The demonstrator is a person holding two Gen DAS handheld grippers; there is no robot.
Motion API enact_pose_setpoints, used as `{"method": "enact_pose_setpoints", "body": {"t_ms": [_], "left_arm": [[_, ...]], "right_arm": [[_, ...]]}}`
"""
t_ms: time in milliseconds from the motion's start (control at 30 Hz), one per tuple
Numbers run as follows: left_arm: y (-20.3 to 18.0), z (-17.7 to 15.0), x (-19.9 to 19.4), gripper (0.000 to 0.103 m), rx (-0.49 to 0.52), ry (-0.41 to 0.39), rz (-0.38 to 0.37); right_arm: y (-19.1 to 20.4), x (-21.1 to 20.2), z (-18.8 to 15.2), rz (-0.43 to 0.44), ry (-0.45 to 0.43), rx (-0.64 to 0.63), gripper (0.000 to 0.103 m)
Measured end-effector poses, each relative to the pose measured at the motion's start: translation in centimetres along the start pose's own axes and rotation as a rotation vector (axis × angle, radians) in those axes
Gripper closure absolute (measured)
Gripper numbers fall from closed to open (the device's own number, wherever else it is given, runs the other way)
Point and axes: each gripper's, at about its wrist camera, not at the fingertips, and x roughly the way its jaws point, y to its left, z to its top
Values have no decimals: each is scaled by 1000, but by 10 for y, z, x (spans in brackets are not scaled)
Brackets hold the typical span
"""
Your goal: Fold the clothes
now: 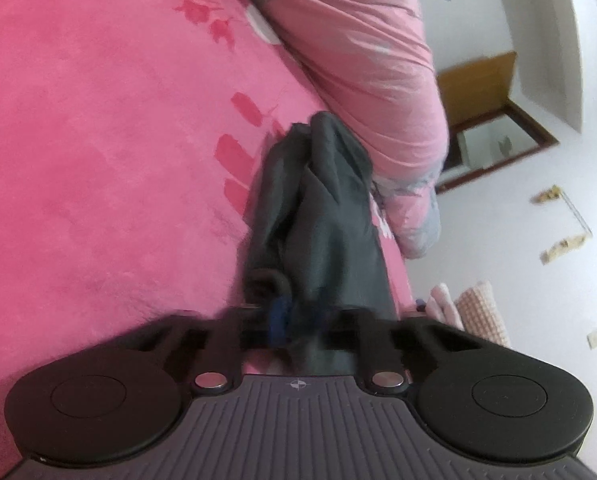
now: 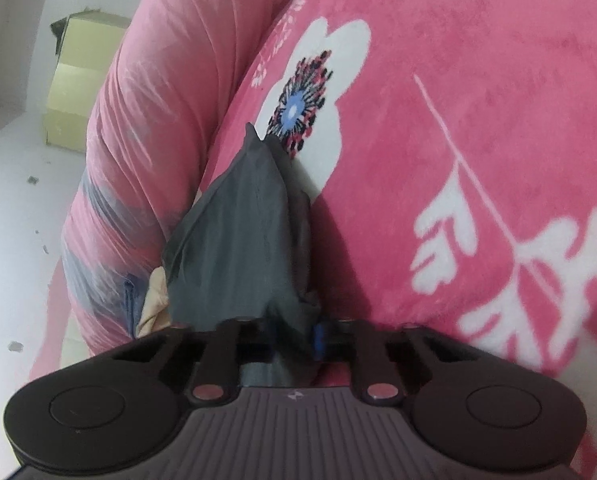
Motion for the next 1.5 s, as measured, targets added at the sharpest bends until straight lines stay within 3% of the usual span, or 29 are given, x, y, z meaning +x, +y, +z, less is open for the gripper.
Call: {"method": "enact_pose_setpoints", "body": {"t_ms": [233,433,700,800,933,1000,1033,1200,1333,1500], "left_arm": [[-23,-8,-33,99,-13,-12,-58],[-38,-35,-79,99,47,49,-60],[-23,-103,-142,99,62,158,16],[-21,-119,-139,96,191,181,86],[-23,-114,-134,82,264,218,107],[-30,-107,-145,69,318,204,110],[-35,-103,-152,67,352,186,117],[-54,-84,-171,57,455,95,116],[-72,-59,-130,51,500,62,110],[-69,-29,-67,51,492,103,137]], "right_arm": [[13,-31,-21,5,-29,0,94],[10,-82,-66,12,-13,-5,94],[-11,-144,-142,-44,34,-38,94],[-10,-145,-152,-95,40,-137,92],[-10,-138,-148,-138,60,-188,80],[-7,-147,-144,-133,54,-206,64],[-4,-154,-142,-137,38,-231,55],[8,-181,-123,-131,-49,-301,52],[20,-163,-89,-46,-61,-309,47],[31,-104,-46,-14,-13,-331,45]]}}
